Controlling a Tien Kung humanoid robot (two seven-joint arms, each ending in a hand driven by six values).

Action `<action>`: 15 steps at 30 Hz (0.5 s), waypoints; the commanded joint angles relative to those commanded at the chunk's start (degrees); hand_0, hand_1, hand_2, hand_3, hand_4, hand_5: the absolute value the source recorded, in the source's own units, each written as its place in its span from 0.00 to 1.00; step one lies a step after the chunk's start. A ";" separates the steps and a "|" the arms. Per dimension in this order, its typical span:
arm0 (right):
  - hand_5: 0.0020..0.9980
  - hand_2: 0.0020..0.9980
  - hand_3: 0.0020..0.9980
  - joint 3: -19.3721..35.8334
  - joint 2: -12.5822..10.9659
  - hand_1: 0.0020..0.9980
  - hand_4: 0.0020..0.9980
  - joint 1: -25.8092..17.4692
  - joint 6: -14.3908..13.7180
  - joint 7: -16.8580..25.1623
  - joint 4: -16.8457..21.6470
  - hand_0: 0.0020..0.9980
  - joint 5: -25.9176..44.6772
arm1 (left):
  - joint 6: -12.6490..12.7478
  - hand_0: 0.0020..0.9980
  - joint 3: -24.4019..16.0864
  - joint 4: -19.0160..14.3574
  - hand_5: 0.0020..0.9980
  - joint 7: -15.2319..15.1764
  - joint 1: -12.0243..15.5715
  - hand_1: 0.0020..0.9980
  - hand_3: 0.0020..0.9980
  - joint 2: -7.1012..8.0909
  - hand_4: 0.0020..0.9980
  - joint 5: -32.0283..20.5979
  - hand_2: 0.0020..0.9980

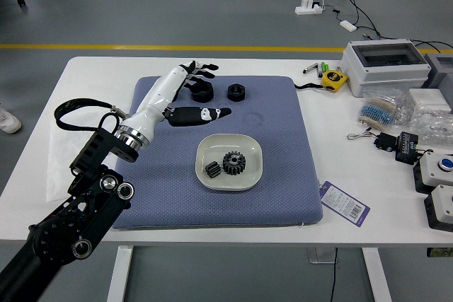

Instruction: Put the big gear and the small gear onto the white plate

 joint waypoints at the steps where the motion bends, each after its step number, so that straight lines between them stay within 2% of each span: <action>1: 0.68 0.73 0.58 -0.02 0.00 0.66 0.84 0.00 0.01 0.01 0.00 0.66 0.03 | -0.10 0.50 -0.50 0.01 0.37 -0.25 0.53 0.61 0.68 -0.16 0.99 -2.61 0.67; 2: 0.68 0.73 0.58 -0.05 0.00 0.66 0.84 0.01 0.03 0.03 -0.01 0.66 0.08 | -0.09 0.50 -0.91 -0.01 0.37 -0.82 1.30 0.61 0.68 -0.43 0.99 -4.77 0.67; 3: 0.68 0.73 0.58 -0.07 0.01 0.66 0.84 0.00 0.05 0.06 -0.01 0.66 0.12 | -0.14 0.59 -1.24 -0.18 0.27 -1.69 2.59 0.62 0.67 -0.53 0.97 -7.00 0.70; 5: 0.68 0.73 0.58 -0.08 0.02 0.66 0.84 0.02 0.11 0.06 -0.02 0.66 0.11 | -0.46 0.59 -1.35 -0.90 0.27 -3.38 5.10 0.62 0.67 -0.53 0.97 -11.84 0.70; 8: 0.68 0.73 0.58 -0.10 -0.01 0.66 0.84 0.09 0.18 0.04 -0.03 0.66 0.00 | -1.31 0.59 -1.52 -2.17 0.27 -4.50 7.24 0.62 0.67 -0.53 0.97 -19.29 0.70; 9: 0.68 0.73 0.58 -0.09 -0.01 0.66 0.84 0.10 0.19 0.04 -0.03 0.65 -0.02 | -1.47 0.71 -1.61 -2.45 0.29 -4.66 7.57 0.69 0.74 -0.53 0.98 -21.53 0.77; 14: 0.68 0.73 0.58 -0.51 -0.11 0.66 0.84 0.08 0.45 0.31 -0.09 0.65 0.88 | -2.20 0.71 -3.80 -4.29 0.29 -5.99 9.50 0.69 0.74 -0.44 0.98 -33.44 0.77; 15: 0.68 0.73 0.58 -0.62 -0.15 0.66 0.84 0.09 0.51 0.37 -0.09 0.65 1.07 | -2.43 0.89 -4.54 -4.47 0.32 -6.14 9.83 0.93 0.84 -0.32 0.99 -36.05 0.98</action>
